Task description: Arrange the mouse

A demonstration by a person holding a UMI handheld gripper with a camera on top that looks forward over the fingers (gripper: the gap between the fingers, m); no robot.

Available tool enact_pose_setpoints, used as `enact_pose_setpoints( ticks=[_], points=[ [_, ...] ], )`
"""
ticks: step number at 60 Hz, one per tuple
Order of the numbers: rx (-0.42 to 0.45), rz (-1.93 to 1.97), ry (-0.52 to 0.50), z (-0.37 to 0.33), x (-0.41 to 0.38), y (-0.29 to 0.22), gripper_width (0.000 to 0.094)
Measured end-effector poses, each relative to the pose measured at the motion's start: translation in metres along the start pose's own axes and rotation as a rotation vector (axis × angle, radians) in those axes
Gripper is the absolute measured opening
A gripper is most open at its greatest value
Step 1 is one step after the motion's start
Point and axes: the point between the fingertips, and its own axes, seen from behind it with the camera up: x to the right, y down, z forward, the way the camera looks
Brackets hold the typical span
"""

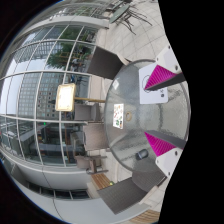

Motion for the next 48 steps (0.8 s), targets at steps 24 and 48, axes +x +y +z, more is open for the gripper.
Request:
enact_pose_setpoints(
  ticks=[24, 48],
  points=[
    [-0.26, -0.026, -0.077, 0.088, -0.117, 0.173, 0.0792],
    [-0.352, -0.058, -0.165, 0.227, -0.262, 0.176, 0.0803]
  ],
)
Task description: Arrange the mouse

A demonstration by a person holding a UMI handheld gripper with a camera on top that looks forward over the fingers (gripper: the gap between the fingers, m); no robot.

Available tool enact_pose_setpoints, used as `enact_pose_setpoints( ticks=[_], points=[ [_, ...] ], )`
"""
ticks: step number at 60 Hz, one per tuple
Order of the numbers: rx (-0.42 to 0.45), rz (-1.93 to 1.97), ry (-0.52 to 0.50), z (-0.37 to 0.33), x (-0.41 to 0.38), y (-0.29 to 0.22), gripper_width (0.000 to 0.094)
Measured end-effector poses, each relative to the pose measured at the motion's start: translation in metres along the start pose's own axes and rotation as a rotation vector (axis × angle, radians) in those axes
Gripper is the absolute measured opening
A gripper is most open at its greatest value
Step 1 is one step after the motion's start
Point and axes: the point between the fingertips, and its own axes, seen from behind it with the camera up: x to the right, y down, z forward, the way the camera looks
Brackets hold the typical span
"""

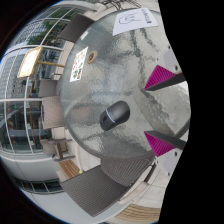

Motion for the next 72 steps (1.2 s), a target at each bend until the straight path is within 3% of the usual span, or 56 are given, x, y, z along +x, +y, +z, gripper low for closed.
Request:
enact_pose_setpoints(
  ticks=[19, 23, 29, 36, 41, 52, 58, 63, 72],
  points=[
    [0.006, 0.018, 0.012, 0.082, -0.007, -0.089, 0.0798],
    [0.017, 0.037, 0.054, 0.093, 0.005, -0.104, 0.0777],
    [0.023, 0.067, 0.13, 0.102, 0.029, -0.117, 0.0658],
    [0.01, 0.146, 0.108, 0.106, 0.033, -0.119, 0.0473],
    [0.0, 0.141, 0.087, 0.106, 0.033, -0.118, 0.045],
    [-0.022, 0.11, 0.073, 0.106, 0.033, -0.116, 0.0295],
    [-0.047, 0.12, 0.051, 0.102, 0.032, -0.118, 0.0293],
    [0.0, 0.107, 0.038, 0.08, 0.043, -0.151, 0.0294],
    [0.221, 0.048, 0.115, -0.023, 0.12, -0.259, 0.0296]
  ],
)
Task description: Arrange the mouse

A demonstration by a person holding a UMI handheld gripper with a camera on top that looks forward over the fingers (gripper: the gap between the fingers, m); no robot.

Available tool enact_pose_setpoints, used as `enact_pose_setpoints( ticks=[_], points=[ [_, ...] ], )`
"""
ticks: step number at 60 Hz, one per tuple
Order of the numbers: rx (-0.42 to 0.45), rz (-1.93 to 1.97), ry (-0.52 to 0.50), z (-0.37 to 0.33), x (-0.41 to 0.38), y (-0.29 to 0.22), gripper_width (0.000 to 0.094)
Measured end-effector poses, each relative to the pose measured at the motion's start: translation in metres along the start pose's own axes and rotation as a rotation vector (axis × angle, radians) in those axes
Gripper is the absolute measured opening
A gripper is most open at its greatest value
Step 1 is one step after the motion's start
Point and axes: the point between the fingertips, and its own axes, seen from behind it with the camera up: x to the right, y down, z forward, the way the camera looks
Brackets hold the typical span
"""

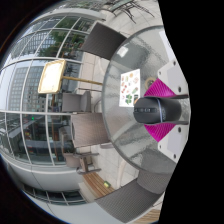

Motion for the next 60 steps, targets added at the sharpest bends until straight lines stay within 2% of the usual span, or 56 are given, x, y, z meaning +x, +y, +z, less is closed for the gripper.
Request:
enact_pose_setpoints(
  ticks=[6, 9, 15, 18, 22, 29, 30, 37, 43, 50, 52, 60],
  points=[
    [0.137, -0.029, 0.056, -0.051, 0.078, -0.07, 0.0296],
    [0.183, -0.045, 0.084, -0.074, 0.118, -0.087, 0.0295],
    [0.206, -0.081, 0.141, -0.1, 0.203, -0.093, 0.0294],
    [0.2, -0.071, 0.152, -0.1, 0.239, -0.081, 0.0295],
    [0.152, -0.054, 0.148, -0.093, 0.284, -0.049, 0.0294],
    [0.007, -0.039, 0.146, -0.055, 0.344, 0.027, 0.0294],
    [-0.009, -0.034, 0.142, -0.057, 0.336, 0.056, 0.0294],
    [-0.154, -0.022, 0.11, -0.023, 0.351, 0.14, 0.0293],
    [-0.223, 0.005, 0.077, -0.003, 0.346, 0.192, 0.0293],
    [-0.3, 0.009, 0.058, 0.009, 0.342, 0.242, 0.0304],
    [-0.263, 0.017, 0.06, 0.01, 0.342, 0.236, 0.0326],
    [-0.291, 0.043, 0.051, 0.009, 0.343, 0.24, 0.0422]
  ],
)
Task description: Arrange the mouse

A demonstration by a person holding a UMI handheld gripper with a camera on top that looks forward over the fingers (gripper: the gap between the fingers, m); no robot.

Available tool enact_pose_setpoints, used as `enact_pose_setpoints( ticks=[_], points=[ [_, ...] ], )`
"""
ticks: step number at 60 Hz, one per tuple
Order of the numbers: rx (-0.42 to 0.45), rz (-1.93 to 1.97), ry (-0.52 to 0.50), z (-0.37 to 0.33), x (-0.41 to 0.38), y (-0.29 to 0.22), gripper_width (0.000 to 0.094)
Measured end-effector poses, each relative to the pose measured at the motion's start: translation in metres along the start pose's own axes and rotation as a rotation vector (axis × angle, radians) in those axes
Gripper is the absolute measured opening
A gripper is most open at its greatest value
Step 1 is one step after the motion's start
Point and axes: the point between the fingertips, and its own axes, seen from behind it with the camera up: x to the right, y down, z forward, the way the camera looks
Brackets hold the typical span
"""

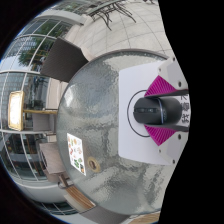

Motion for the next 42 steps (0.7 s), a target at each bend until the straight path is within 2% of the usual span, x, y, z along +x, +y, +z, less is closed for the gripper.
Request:
enact_pose_setpoints(
  ticks=[5, 7, 11, 13, 29, 42],
  points=[
    [-0.012, -0.01, 0.001, 0.002, 0.003, -0.001, 0.0486],
    [-0.019, -0.021, 0.017, 0.0, 0.006, -0.001, 0.0557],
    [-0.029, -0.053, 0.043, -0.007, 0.01, -0.002, 0.0773],
    [-0.024, -0.06, 0.039, -0.014, 0.008, -0.007, 0.0824],
    [0.14, -0.035, 0.024, -0.123, -0.038, -0.061, 0.0829],
    [0.261, -0.025, -0.019, -0.218, -0.103, -0.072, 0.0832]
  ],
)
